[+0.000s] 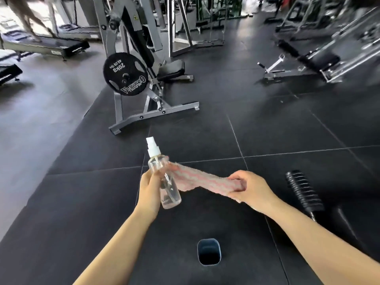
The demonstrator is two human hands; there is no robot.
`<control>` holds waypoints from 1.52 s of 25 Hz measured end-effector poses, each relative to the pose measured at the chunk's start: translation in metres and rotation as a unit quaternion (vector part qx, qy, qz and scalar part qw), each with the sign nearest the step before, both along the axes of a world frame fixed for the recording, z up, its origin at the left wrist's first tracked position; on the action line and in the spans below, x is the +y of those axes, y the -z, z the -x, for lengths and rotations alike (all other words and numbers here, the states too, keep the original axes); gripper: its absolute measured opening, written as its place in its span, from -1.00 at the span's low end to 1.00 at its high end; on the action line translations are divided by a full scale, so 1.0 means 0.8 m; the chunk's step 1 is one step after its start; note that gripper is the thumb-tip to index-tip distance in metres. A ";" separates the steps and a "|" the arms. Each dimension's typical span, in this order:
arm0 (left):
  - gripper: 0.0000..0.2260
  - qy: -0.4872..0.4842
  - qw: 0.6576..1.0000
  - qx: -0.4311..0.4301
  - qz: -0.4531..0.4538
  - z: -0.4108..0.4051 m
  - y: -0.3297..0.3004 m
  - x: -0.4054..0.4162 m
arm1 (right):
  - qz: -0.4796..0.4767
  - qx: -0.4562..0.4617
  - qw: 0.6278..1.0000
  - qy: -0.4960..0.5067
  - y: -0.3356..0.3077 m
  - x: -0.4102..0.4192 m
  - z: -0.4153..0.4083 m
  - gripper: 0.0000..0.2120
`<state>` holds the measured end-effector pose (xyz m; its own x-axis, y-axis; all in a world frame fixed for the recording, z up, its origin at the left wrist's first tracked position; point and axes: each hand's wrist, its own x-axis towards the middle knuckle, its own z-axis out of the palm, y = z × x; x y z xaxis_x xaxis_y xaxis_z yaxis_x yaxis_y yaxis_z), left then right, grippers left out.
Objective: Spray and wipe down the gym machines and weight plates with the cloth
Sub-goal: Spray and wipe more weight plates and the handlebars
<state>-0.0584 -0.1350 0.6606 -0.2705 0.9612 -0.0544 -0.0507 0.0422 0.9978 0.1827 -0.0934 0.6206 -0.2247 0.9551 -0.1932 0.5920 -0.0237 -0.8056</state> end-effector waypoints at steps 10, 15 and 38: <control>-0.70 0.186 0.979 0.014 0.082 0.055 0.059 0.087 | 0.103 0.074 0.958 0.257 0.055 0.003 0.062 -0.76; -0.82 0.238 0.954 0.018 0.183 0.026 0.168 0.059 | 0.250 0.136 0.906 0.315 0.174 0.005 0.088 -0.70; -0.56 0.358 0.799 0.317 0.365 -0.062 0.819 0.048 | 0.299 -0.136 0.925 0.192 0.739 -0.074 0.062 -0.85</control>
